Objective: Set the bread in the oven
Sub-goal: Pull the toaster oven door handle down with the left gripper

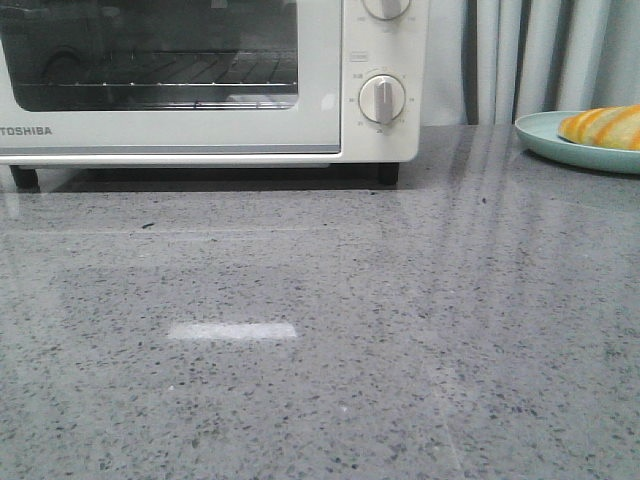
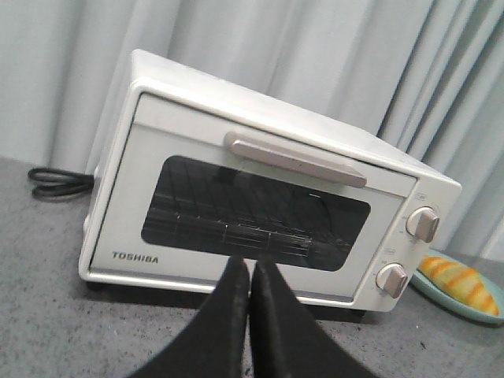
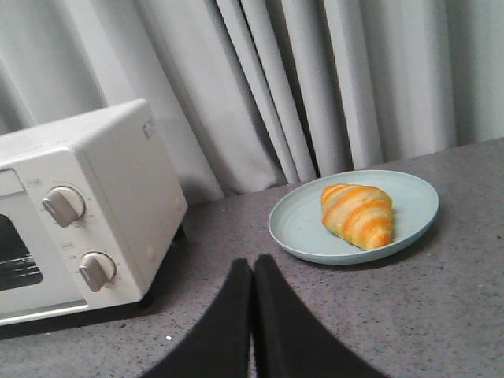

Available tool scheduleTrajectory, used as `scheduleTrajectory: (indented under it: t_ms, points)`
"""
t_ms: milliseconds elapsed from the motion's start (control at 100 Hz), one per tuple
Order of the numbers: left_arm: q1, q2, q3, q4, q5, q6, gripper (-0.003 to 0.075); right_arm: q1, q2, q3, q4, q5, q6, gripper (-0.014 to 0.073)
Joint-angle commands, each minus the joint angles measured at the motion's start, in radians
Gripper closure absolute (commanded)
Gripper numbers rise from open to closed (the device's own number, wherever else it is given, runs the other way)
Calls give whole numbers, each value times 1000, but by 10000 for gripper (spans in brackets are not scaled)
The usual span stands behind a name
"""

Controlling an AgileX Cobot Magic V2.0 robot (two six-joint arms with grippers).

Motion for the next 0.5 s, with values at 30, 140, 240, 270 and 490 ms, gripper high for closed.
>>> scheduleTrajectory:
  t_ms: [30, 140, 240, 270, 490]
  points:
    - [-65, 108, -114, 2, -42, 153, 742, -4, 108, -90, -34, -48, -13, 653]
    - [-113, 197, -175, 52, -45, 216, 742, -4, 153, -123, -34, -25, -13, 653]
    - [-152, 282, -226, 52, -54, 216, 742, -4, 157, -130, -34, -22, -13, 653]
    - [-165, 306, -242, 52, -60, 216, 742, -4, 157, -130, -34, -22, -13, 653]
    - [-261, 492, -390, 54, -96, 289, 742, -4, 157, -130, -34, -21, -13, 653]
